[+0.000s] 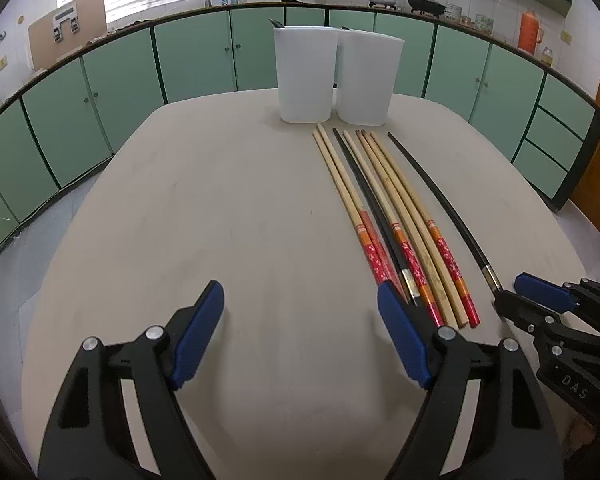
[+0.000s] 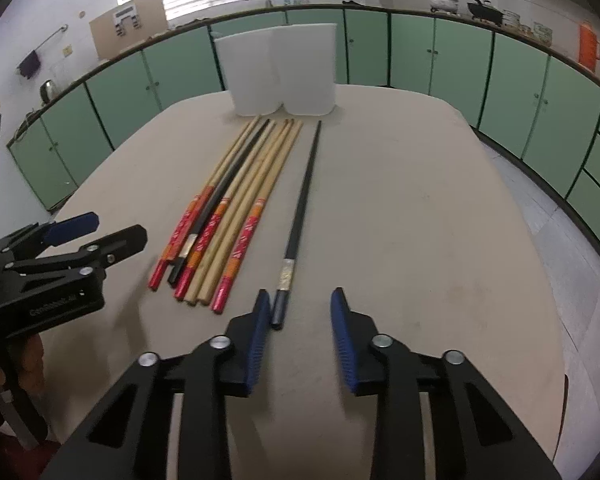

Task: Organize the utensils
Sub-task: 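Grasp a black chopstick with the right tool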

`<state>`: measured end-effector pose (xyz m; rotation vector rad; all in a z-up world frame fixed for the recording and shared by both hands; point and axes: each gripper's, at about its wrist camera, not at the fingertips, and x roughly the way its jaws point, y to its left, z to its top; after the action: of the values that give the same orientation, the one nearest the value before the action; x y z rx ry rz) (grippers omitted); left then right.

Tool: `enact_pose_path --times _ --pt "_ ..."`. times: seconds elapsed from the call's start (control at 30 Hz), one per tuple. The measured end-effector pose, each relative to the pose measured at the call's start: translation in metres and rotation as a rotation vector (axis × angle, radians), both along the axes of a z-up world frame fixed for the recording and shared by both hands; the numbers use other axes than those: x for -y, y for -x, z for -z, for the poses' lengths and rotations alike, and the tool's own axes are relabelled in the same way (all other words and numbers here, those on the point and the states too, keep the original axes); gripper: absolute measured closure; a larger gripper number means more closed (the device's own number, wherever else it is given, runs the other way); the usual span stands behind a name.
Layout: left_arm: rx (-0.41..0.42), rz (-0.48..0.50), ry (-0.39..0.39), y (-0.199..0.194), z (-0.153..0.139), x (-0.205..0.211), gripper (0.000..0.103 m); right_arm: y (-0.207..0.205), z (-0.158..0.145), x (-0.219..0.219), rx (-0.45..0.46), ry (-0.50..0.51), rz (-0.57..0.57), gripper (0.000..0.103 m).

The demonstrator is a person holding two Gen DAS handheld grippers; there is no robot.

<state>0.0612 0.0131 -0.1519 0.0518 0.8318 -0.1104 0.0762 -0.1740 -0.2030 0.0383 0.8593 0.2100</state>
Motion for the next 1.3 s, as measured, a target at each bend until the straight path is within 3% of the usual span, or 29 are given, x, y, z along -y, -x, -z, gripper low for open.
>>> enact_pose_path --times 0.13,0.27,0.6,0.97,1.23,1.3 --pt "0.002 0.011 0.0 0.005 0.001 0.003 0.026 0.001 0.0 -0.005 0.01 0.006 -0.011 0.079" --pt "0.002 0.03 0.0 0.008 0.002 0.007 0.026 0.001 0.001 -0.011 0.022 0.055 -0.015 0.094" --pt "-0.05 0.081 -0.007 0.01 0.012 0.022 0.027 0.002 0.0 0.008 0.015 0.043 0.036 0.096" --pt "-0.055 0.017 -0.035 0.007 0.012 0.01 0.053 0.002 0.001 0.009 0.013 0.032 0.028 0.096" --pt "-0.037 0.008 -0.045 0.007 0.012 0.012 0.055 0.004 0.002 0.004 0.028 0.056 0.027 0.096" --pt "-0.03 0.017 -0.04 0.008 0.012 0.014 0.063 0.004 0.002 0.004 0.033 0.061 0.025 0.096"
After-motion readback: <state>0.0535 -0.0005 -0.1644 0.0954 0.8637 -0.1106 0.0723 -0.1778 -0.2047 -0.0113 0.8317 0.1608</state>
